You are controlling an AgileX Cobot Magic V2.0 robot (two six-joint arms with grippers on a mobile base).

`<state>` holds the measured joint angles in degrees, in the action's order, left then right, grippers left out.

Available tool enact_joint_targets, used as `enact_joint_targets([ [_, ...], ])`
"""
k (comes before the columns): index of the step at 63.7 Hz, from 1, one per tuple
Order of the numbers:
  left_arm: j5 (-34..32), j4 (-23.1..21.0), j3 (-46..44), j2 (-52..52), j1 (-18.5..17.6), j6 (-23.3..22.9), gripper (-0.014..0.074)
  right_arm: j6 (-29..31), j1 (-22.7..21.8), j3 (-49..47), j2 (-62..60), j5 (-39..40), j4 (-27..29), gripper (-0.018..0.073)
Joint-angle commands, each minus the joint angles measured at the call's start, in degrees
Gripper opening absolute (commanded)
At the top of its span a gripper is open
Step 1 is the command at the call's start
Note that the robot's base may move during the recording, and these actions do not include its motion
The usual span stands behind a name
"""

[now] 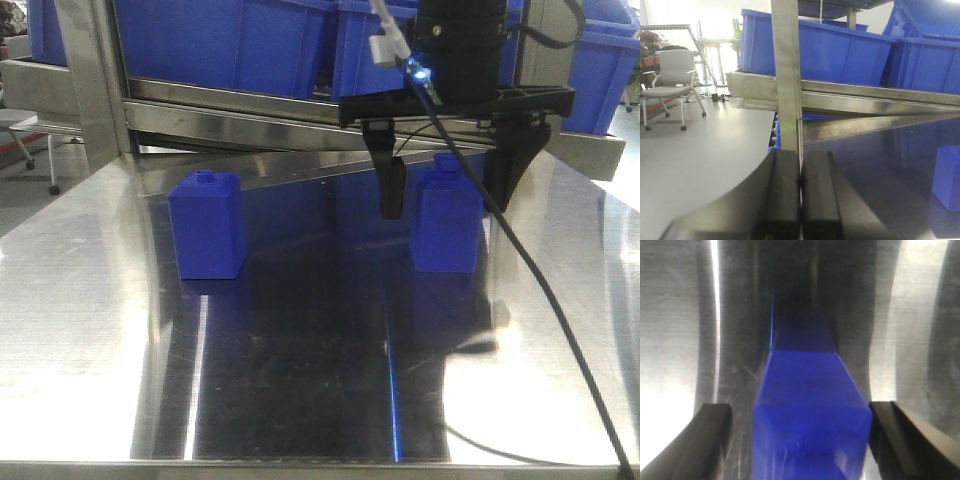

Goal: Pick and sort blue part to right shelf
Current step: 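Lower the right gripper around the nearer blue block and close, then lift the blue block with the right gripper up off the table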

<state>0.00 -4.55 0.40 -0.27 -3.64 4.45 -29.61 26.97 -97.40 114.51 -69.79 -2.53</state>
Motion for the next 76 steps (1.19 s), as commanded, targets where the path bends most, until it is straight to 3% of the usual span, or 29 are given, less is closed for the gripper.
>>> enact_joint_targets([
  [1,-4.76,-0.52,1.33,-1.19,0.17,-0.40,0.0133,-0.01,-0.39,-1.85,-2.25,0.98,-0.18,0.0611],
  [29,-4.76,-0.52,1.33,-1.19,0.17,-0.40,0.0133,-2.31,-0.39,-1.85,-1.16,1.28,-0.02,0.0606],
  [44,-4.76,-0.52,1.33,-1.19,0.17,-0.40,0.0133,-2.25,-0.39,-1.85,-1.22,1.17,0.31,0.0424],
  [61,-4.76,-0.52,1.33,-1.19,0.17,-0.40,0.0133,-2.12,-0.39,-1.85,-3.25,1.19,0.31,0.0402],
  [68,-4.76,-0.52,1.33,-1.19,0.17,-0.40,0.0133,0.74,-0.39,-1.85,-4.95,1.24,0.25,0.0402],
  [76,-4.76,-0.52,1.33,-1.19,0.17,-0.40,0.0133,8.13,-0.39,-0.81,-7.82,2.03,0.25,0.0402],
])
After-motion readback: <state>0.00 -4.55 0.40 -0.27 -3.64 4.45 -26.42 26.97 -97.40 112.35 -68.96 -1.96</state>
